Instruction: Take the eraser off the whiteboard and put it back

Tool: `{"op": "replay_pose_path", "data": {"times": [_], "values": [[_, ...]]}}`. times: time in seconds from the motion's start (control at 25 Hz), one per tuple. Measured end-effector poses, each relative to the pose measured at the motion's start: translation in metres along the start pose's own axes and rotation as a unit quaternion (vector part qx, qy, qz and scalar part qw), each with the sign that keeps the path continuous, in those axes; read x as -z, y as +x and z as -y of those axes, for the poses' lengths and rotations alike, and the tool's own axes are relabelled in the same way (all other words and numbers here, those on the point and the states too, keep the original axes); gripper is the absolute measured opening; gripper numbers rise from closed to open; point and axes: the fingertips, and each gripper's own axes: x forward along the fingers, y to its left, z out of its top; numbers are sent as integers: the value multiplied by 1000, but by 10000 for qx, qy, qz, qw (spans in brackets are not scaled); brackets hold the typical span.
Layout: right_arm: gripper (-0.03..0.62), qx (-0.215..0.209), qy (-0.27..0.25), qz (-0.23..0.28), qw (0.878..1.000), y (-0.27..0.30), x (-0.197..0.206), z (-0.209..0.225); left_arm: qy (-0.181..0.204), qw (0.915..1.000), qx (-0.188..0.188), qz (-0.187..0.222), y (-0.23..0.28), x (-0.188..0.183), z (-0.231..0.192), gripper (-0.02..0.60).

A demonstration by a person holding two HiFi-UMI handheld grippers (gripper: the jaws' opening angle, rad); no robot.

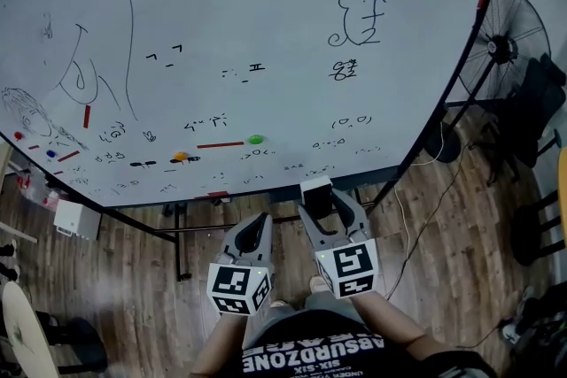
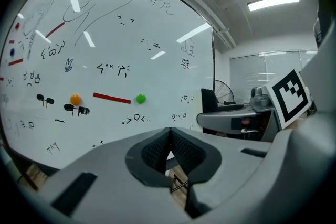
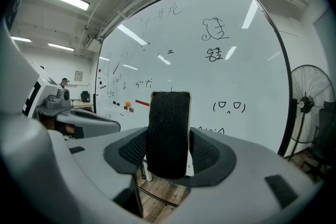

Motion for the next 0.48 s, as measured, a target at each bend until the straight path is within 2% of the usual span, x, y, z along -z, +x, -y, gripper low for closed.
{"op": "replay_pose_path", "data": {"times": [0.48], "values": [[235, -253, 16, -256, 9994, -27, 33, -32, -162, 9998, 24, -73, -14, 17, 1, 6]]}}
